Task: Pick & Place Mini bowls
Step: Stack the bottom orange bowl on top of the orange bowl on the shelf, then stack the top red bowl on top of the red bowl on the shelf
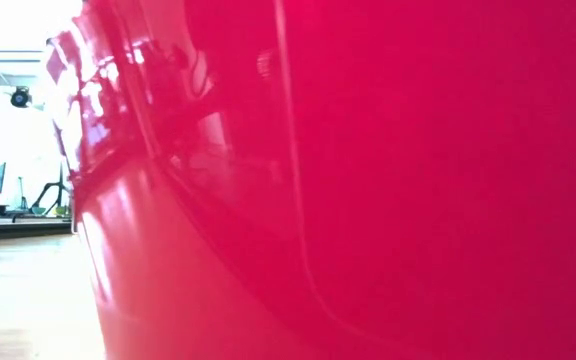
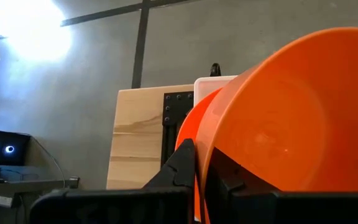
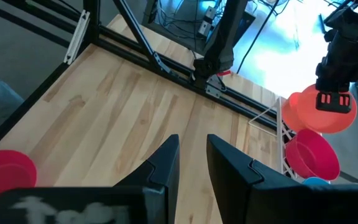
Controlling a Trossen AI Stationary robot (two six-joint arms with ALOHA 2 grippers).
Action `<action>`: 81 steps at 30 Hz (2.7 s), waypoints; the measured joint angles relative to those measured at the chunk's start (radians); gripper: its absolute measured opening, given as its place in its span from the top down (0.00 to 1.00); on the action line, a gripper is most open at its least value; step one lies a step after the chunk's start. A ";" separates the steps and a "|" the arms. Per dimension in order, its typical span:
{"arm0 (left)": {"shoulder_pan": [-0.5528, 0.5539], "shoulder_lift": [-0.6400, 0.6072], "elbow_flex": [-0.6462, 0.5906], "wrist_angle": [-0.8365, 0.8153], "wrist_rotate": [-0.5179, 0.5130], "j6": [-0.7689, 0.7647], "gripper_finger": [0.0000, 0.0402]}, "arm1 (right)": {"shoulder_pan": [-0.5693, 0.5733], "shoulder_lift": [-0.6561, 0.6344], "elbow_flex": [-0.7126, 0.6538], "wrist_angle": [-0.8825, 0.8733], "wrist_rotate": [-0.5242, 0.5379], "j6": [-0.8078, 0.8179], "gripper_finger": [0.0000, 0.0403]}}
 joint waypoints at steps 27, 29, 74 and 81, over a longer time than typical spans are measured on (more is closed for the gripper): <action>-0.001 0.000 0.000 0.002 0.006 -0.020 0.85 | 0.000 0.000 0.000 0.000 0.000 0.020 0.80; -0.001 0.000 0.000 0.002 0.006 -0.021 0.84 | 0.000 0.000 0.000 0.000 0.000 0.023 0.80; -0.001 -0.010 0.034 -0.035 -0.025 0.087 0.83 | 0.000 -0.001 0.000 -0.001 0.000 0.026 0.80; -0.001 -0.028 0.034 -0.031 -0.039 0.137 0.83 | 0.000 -0.001 0.000 -0.001 0.000 0.026 0.80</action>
